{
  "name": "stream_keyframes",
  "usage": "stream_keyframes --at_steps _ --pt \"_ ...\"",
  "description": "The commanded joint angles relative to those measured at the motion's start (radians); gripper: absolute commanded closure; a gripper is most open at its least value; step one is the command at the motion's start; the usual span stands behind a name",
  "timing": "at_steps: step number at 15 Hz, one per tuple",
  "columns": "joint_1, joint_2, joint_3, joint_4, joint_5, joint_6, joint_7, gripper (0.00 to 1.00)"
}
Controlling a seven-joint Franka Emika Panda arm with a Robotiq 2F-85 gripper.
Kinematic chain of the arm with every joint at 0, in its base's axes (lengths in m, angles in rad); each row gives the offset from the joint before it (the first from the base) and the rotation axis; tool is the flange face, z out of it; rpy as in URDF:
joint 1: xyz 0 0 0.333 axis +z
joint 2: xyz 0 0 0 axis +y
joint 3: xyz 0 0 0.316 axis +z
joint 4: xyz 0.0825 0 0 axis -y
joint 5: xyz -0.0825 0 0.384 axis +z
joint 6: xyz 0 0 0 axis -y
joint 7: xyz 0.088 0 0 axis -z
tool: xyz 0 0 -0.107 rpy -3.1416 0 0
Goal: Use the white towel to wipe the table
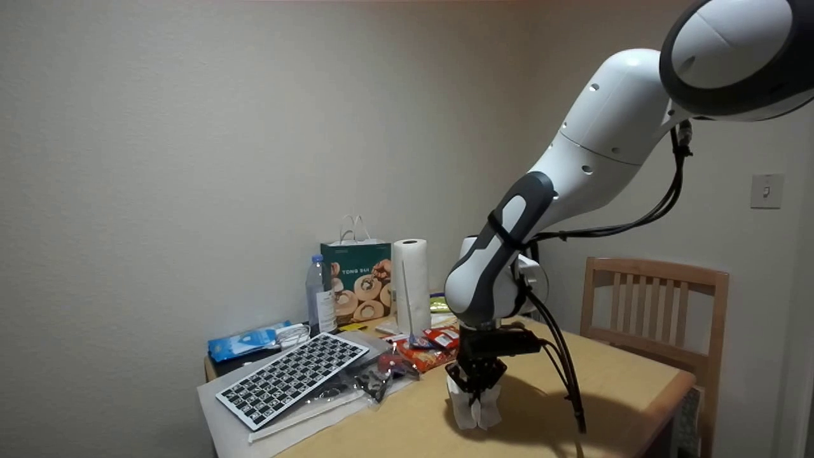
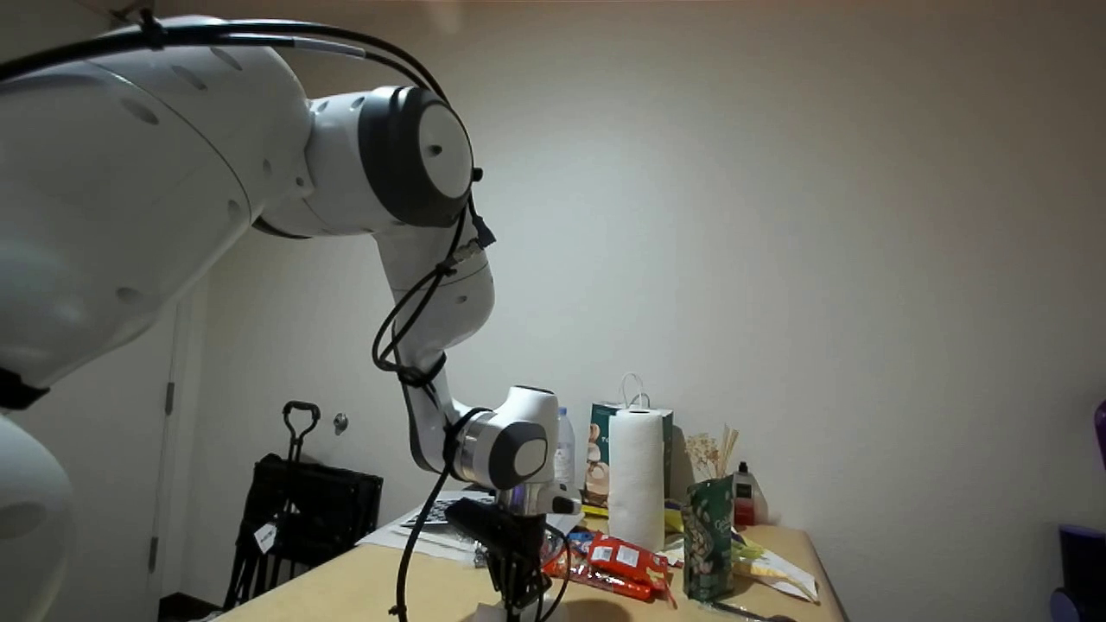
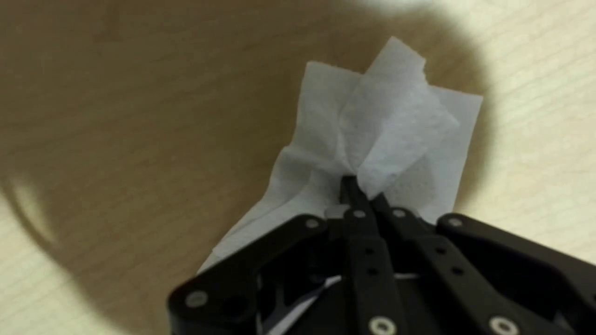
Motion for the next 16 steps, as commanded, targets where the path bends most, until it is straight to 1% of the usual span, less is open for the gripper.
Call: stream_keyframes --at_steps 1,4,5,6,7,9,12,14,15,16 --pt "0.039 0.035 0.039 0.068 -0.029 -0.097 0.000 1.00" --pt "0.109 0.084 0.072 0.154 -0.063 -0.195 0.010 1.00" --pt "0.122 0.100 0.080 0.183 -0.068 -0.221 0.003 1.00" --pt "0.119 0.101 0.095 0.204 -0.054 -0.256 -0.015 1.00" --pt "0.121 0.065 0.080 0.155 -0.043 -0.205 0.005 1.00" --pt "0.137 0.074 0.084 0.173 -0.044 -0.212 0.008 0.98" --pt "0.127 0.074 0.080 0.173 -0.044 -0.212 0.008 1.00" --pt "0.147 0.122 0.096 0.239 -0.058 -0.245 -0.003 1.00" --pt "0.168 0.151 0.103 0.285 -0.075 -0.272 -0.007 1.00" --pt "0.188 0.186 0.121 0.344 -0.088 -0.319 -0.020 1.00"
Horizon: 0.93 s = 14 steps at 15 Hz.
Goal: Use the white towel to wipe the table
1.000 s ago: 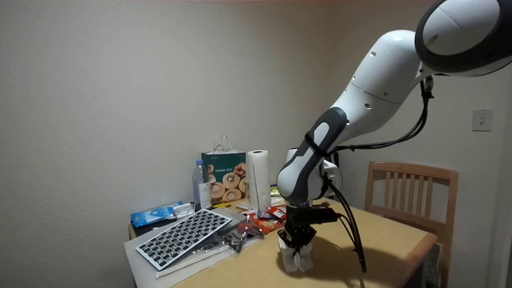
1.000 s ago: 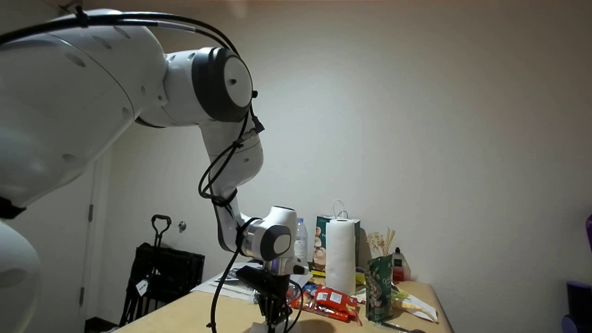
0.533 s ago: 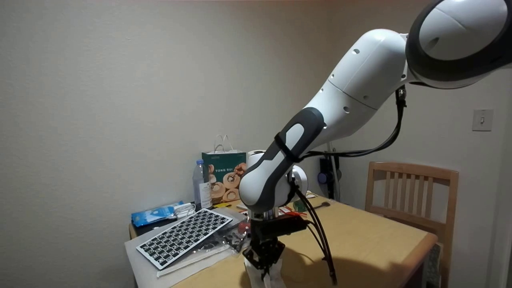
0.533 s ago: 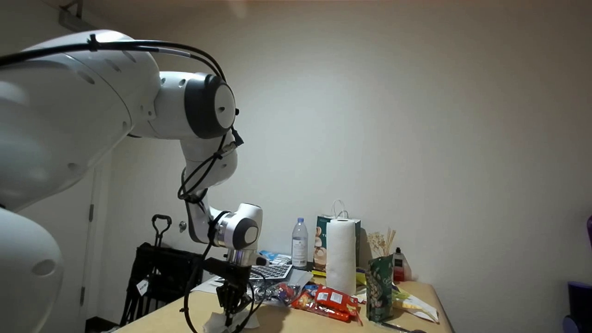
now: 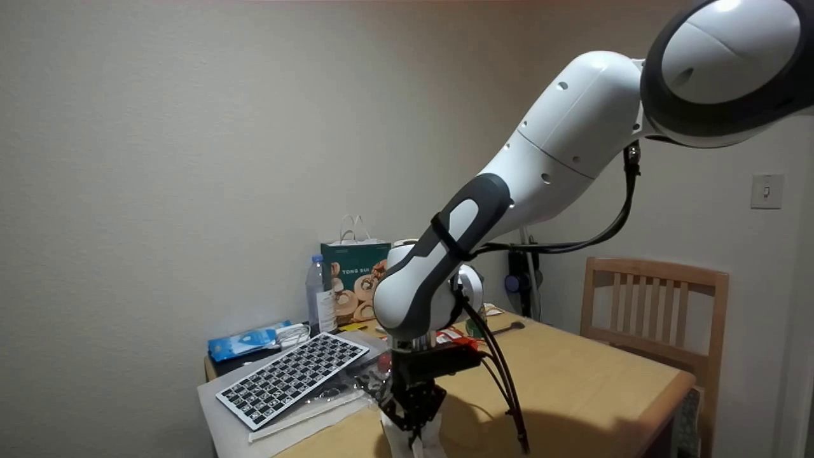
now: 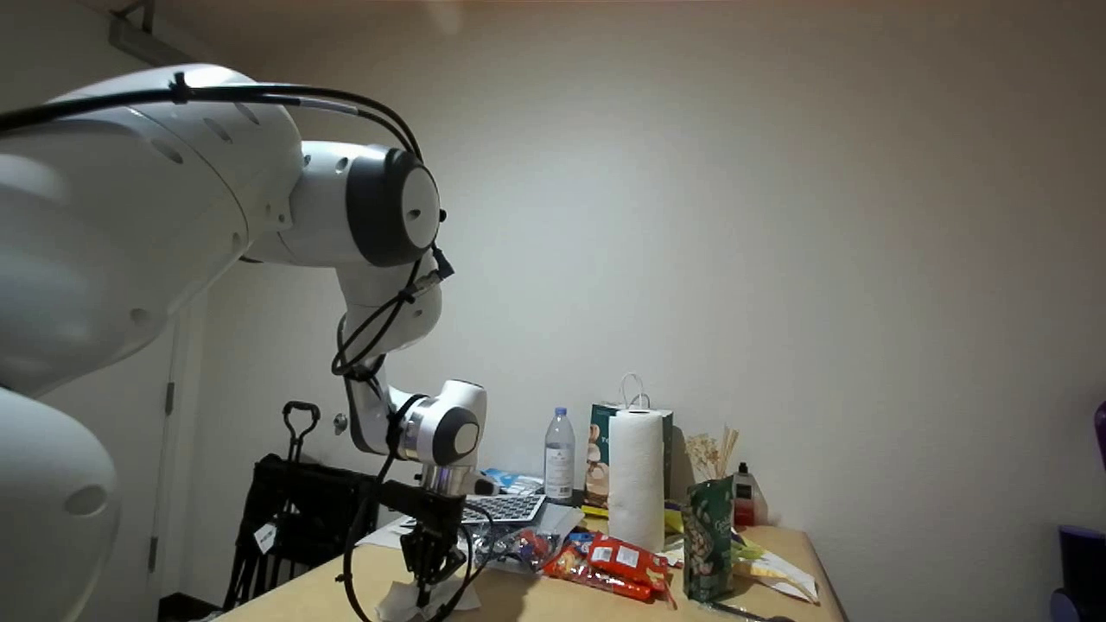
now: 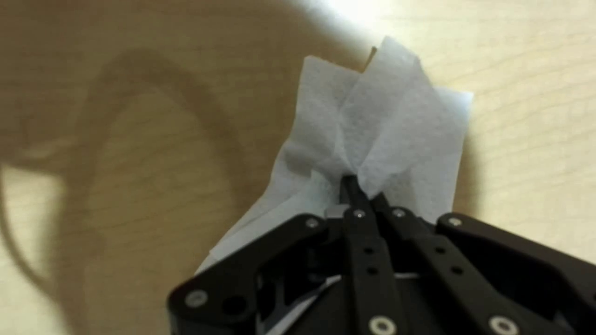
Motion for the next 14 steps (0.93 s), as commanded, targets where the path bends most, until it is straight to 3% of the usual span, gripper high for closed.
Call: stream_keyframes --at_steps 1,4,5,14 --pt "0.066 0.126 0.048 0.193 -0.058 -0.129 -0.023 1.00" --pt "0.109 0.208 0.085 0.341 -0.078 -0.270 -0.060 1.00" --pt "0.102 0.125 0.065 0.243 -0.059 -0.203 -0.007 0.98" --pt "0.185 0.262 0.088 0.463 -0.107 -0.314 -0.056 1.00"
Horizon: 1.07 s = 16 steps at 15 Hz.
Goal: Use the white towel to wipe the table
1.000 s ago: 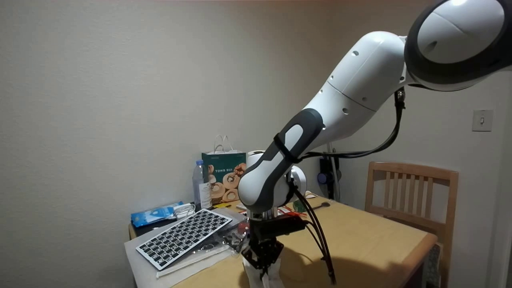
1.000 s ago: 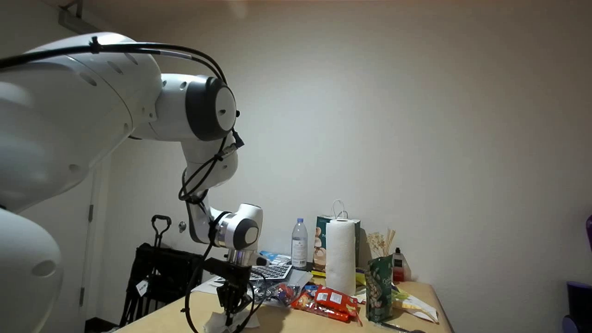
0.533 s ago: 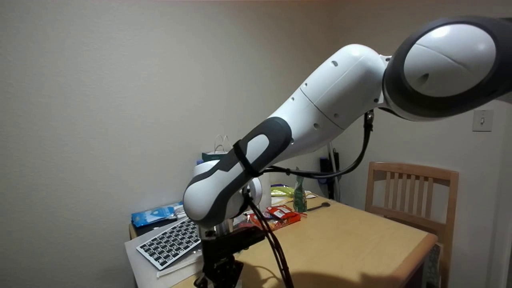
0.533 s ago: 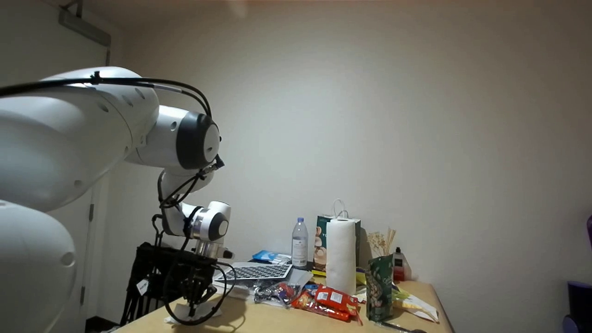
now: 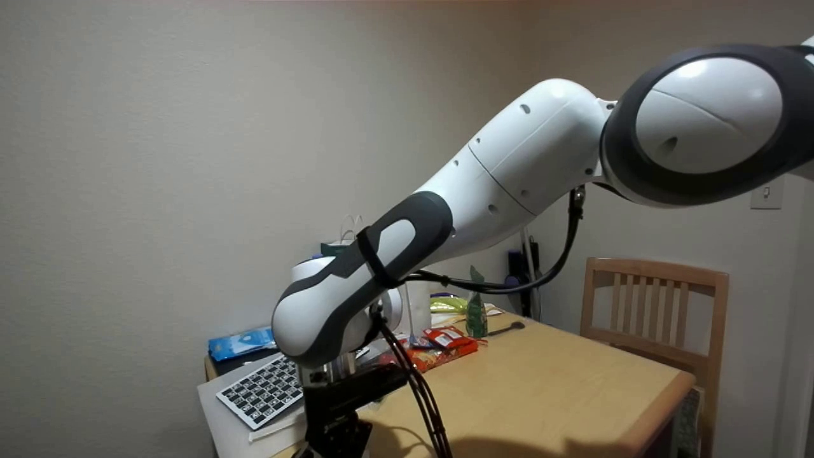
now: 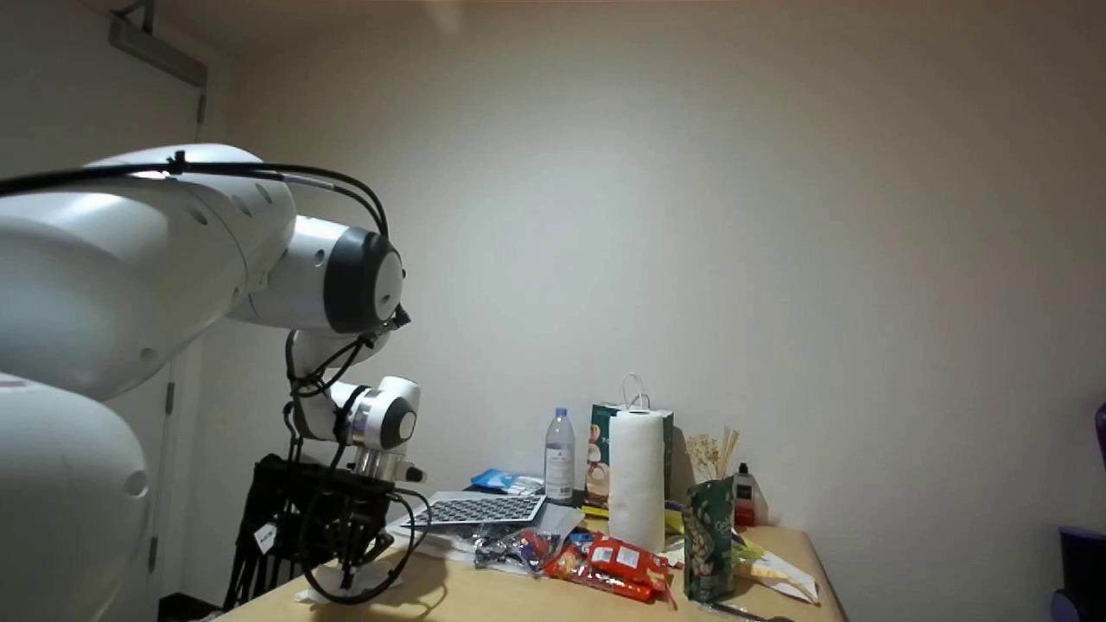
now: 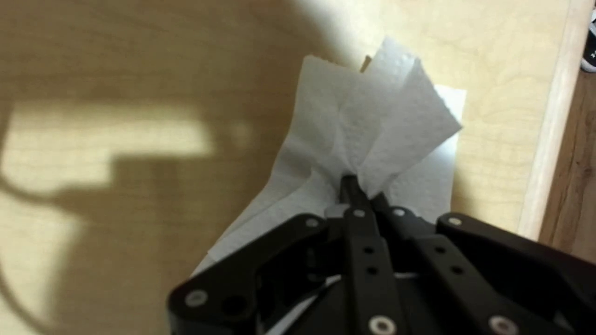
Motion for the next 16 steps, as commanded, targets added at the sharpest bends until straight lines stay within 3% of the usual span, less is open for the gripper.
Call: stream_keyframes --at_steps 1,3,4,16 --pt "0.047 0.086 0.013 0.121 -0.044 -0.053 -0.035 1.00" --pt "0.064 0.112 0.018 0.170 -0.054 -0.092 -0.049 1.00" --pt "0.058 0.060 0.010 0.113 -0.038 -0.061 -0.005 0.98" --pt "0.072 0.187 -0.055 0.334 -0.114 -0.047 -0.026 1.00"
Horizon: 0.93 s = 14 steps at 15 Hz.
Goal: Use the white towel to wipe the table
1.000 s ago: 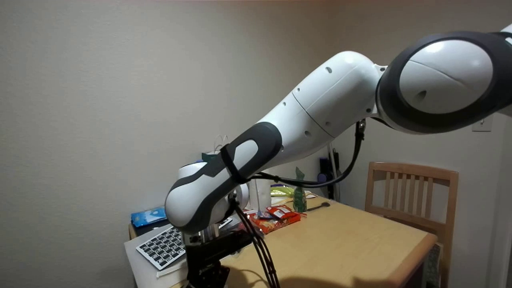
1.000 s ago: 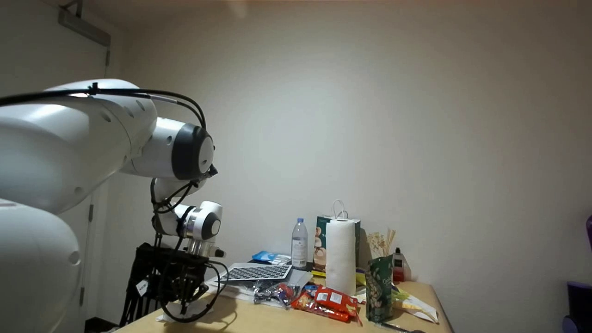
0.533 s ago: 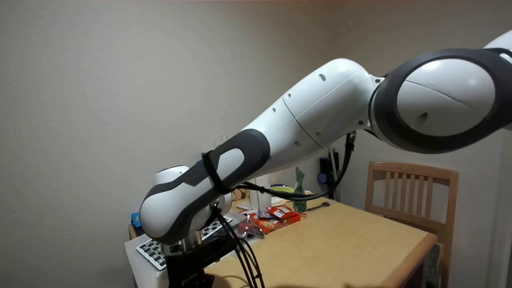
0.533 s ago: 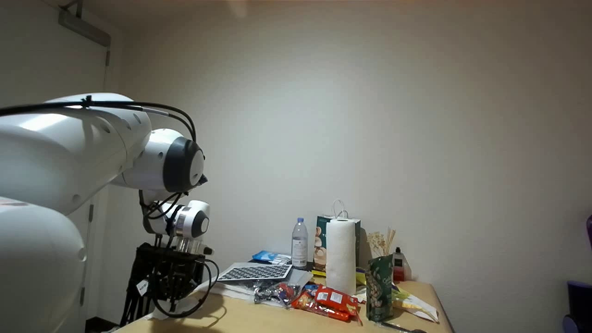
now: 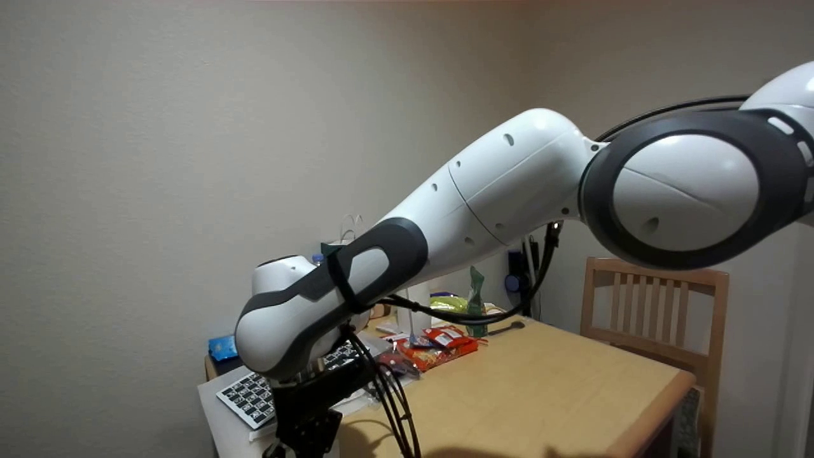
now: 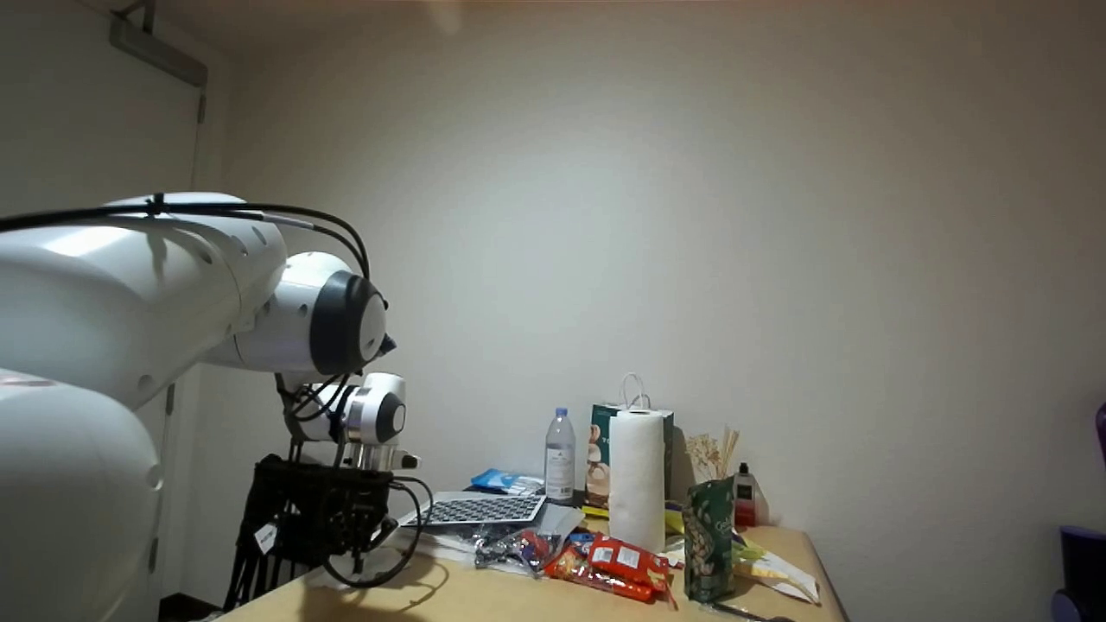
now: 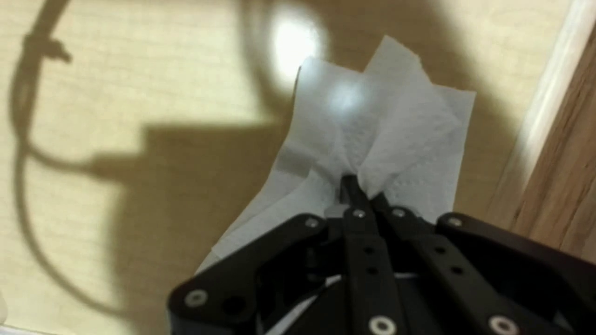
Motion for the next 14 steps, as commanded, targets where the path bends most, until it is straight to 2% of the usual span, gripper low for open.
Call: stream_keyframes --at_steps 1,2,3,5,6,11,13,14 --pt "-0.005 0.060 -0.008 0.088 -0.030 0.001 -0.011 1.00" --pt "-0.006 0.064 -0.004 0.097 -0.027 -0.012 -0.017 1.00" --pt "-0.001 0.033 -0.007 0.056 -0.005 -0.001 0.000 0.98" --pt "-0.001 0.043 -0.008 0.075 -0.005 -0.005 0.000 0.98" --pt "0.004 0.028 -0.030 0.045 -0.018 0.023 0.034 1.00" --pt "-0.006 -0.103 -0.123 -0.188 -0.001 0.163 0.245 1.00" --pt "-0.020 -0.144 -0.140 -0.270 0.024 0.191 0.302 1.00" --pt "-0.021 -0.048 -0.113 -0.106 -0.014 0.140 0.255 0.98"
